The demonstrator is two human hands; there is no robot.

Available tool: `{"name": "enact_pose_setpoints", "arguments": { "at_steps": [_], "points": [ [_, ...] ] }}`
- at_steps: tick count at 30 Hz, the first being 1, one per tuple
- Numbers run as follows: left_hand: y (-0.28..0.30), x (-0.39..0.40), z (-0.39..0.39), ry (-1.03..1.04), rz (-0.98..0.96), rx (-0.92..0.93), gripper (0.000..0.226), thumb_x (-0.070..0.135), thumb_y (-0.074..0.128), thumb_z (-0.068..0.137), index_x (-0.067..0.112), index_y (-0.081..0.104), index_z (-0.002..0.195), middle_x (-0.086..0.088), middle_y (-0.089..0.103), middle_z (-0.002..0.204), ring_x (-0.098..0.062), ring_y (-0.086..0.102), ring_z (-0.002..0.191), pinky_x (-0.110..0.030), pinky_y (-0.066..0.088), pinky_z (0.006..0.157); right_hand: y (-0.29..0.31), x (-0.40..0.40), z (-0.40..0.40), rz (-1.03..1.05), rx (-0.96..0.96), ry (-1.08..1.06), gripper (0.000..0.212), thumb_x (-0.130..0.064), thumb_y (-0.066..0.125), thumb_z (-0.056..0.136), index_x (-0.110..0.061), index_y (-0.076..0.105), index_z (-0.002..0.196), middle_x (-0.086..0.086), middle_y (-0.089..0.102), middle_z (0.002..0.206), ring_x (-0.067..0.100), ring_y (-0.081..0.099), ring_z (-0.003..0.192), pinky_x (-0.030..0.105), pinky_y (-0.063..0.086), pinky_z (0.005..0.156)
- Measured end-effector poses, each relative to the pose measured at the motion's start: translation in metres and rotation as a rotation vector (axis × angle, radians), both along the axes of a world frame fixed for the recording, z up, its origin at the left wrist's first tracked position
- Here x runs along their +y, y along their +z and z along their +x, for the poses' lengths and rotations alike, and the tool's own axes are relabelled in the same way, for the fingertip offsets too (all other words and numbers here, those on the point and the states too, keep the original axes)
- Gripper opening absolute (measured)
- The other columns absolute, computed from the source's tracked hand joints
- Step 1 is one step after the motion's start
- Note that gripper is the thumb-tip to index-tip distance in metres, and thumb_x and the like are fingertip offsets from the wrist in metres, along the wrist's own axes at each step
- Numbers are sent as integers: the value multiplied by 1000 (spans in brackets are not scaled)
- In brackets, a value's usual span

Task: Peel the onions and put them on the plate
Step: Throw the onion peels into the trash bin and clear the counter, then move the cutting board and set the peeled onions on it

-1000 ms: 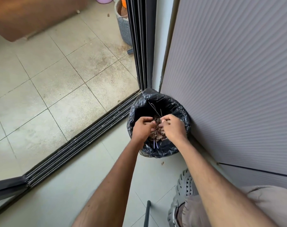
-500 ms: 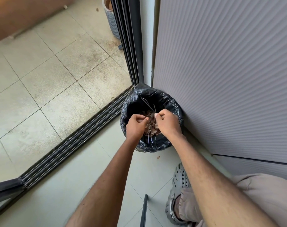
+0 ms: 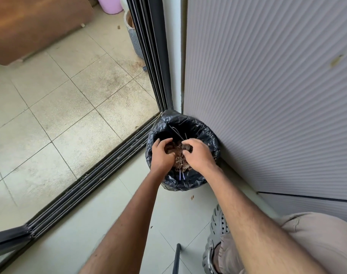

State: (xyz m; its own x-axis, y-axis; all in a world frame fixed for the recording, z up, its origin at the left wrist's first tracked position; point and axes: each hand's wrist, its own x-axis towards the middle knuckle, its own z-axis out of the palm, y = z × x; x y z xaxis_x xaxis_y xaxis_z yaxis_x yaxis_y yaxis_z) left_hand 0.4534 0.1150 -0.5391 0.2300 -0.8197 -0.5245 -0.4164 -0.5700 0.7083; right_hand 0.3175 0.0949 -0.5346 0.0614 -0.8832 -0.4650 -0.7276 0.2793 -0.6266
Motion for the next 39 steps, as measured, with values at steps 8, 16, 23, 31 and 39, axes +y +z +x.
{"name": "enact_pose_setpoints", "arguments": {
  "at_steps": [8,16,23,31,39],
  "points": [
    [45,-4,-2,12,-51,21,58,-3,54,89,25,56,140,-6,46,150,-20,54,130,-40,48,108,47,4,3,-93,-25,-20,32,-20,61,98,-31,61,128,0,60,140,20,59,124,36,49,103],
    [154,-1,5,-86,-231,-59,48,11,57,82,34,62,124,-6,49,146,-32,52,134,-49,51,105,159,14,9,-318,-63,-35,32,-13,64,95,-23,65,125,0,69,124,23,63,116,39,50,103],
    [282,0,9,-231,-576,-431,47,38,62,97,30,52,143,-5,18,168,-27,27,151,-47,29,120,295,27,4,-765,32,38,40,-22,63,97,-17,57,137,4,56,141,23,54,130,38,44,109],
    [470,0,-36,-349,-1045,-679,51,42,59,98,29,48,146,-5,29,163,-26,23,152,-49,25,119,458,47,-58,-1184,452,3,63,-40,55,99,-31,31,157,6,17,168,40,17,153,59,9,124],
    [577,5,-185,-556,-1229,-477,46,41,57,99,31,50,143,-3,49,140,-29,49,130,-44,39,109,560,88,-199,-1239,667,-268,60,-35,65,91,-25,48,147,11,39,156,37,40,141,61,25,118]
  ]
}}
